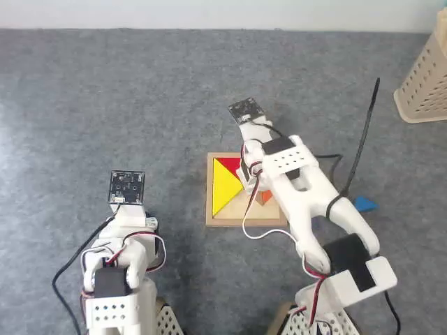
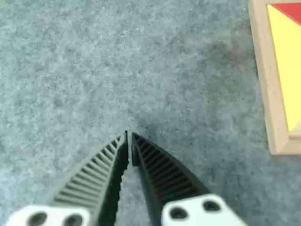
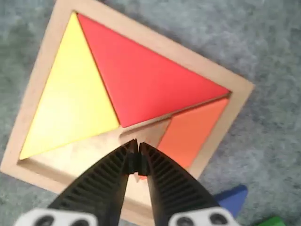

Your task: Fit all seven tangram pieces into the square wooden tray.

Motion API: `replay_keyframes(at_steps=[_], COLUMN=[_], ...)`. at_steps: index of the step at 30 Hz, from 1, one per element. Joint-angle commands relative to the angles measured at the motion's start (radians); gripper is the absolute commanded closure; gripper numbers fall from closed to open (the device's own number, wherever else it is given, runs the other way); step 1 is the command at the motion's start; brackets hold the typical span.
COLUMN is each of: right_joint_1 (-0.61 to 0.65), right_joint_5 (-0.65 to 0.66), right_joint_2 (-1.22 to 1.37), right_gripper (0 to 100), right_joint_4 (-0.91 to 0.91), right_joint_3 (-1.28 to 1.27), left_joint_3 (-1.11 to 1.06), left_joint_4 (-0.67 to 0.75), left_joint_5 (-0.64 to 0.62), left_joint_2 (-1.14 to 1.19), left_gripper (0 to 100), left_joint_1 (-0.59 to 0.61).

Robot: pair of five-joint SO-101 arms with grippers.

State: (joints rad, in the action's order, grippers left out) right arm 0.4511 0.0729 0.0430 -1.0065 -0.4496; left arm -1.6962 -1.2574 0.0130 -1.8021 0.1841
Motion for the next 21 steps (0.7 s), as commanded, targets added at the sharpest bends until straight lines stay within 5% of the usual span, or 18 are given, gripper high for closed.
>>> replay_keyframes(at_steps=[1, 12, 21], right_joint_1=[0.007, -0.065, -0.068], right_joint_5=[0.020, 0.021, 0.020], right_joint_2=[0.031, 0.196, 0.015], right_gripper=[99.1, 99.1, 99.1], right_joint_4=[0.021, 0.013, 0.012], right_joint_3=[0.034, 0.173, 0.118], left_joint_3=[0.012, 0.012, 0.012], left_joint_4=[-0.005, -0.005, -0.005], left_joint_5=[-0.008, -0.008, -0.008], left_joint_2=[-0.017, -0.017, -0.017], left_gripper=[99, 99, 99], left_joint_1=[-0.005, -0.005, -0.005])
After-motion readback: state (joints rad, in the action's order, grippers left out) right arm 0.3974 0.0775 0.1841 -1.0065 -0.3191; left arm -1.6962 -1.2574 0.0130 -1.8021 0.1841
